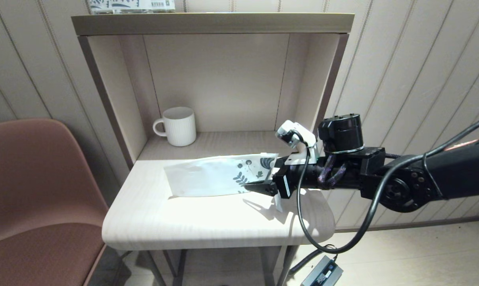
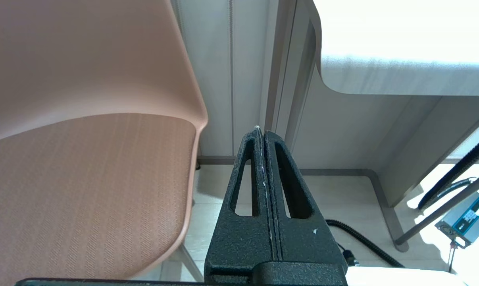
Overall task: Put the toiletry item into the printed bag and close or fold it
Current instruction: Pick up the storage bag
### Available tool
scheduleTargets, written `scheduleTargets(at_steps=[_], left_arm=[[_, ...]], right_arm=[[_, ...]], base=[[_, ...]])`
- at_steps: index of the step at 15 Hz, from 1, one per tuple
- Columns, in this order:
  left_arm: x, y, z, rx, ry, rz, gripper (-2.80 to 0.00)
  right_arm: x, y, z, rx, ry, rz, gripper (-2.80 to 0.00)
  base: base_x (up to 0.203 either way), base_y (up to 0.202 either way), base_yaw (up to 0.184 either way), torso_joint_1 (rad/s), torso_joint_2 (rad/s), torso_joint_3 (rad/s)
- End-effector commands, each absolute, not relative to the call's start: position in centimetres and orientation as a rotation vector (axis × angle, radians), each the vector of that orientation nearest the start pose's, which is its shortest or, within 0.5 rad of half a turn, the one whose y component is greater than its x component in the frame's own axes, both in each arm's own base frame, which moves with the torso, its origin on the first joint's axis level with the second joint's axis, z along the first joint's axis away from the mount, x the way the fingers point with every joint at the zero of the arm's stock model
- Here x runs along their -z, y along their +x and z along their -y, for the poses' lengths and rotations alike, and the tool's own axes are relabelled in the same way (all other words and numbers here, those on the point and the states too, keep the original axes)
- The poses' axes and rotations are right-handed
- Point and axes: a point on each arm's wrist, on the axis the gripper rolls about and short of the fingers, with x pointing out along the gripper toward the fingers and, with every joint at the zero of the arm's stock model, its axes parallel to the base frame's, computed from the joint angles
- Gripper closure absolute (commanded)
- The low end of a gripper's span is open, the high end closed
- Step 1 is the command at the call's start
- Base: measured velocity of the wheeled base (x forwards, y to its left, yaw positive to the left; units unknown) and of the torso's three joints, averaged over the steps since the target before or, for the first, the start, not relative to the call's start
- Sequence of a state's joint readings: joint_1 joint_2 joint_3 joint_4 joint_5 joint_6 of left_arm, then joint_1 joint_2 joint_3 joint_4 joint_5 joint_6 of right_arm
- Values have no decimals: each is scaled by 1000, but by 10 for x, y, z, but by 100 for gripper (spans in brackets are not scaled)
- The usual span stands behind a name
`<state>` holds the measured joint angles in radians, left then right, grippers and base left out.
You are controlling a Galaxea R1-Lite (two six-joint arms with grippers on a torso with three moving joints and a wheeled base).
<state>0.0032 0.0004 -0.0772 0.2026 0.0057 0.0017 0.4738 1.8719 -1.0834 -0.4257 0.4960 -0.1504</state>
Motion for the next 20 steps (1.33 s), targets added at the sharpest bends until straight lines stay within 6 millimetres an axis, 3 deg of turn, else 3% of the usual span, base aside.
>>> scheduleTargets(at_steps=[1,12,13,20], left_arm=[[-76,-30,0,-9,2,-127,0],[-76,-30,0,-9,2,-126,0],[-76,-30,0,-9,2,-126,0],[-76,-30,0,-9,2,-127,0]], right_arm=[[-186,314,-173,-995,-132,-282,-280],[-178,327,-177,-1016,-142,-285,-280],[-179,326,-176,-1021,-142,-282,0],[-184,318,-176,-1031,-143,-271,0]], base=[[0,0,0,0,0,0],[0,0,0,0,0,0],[0,0,0,0,0,0],[0,0,0,0,0,0]])
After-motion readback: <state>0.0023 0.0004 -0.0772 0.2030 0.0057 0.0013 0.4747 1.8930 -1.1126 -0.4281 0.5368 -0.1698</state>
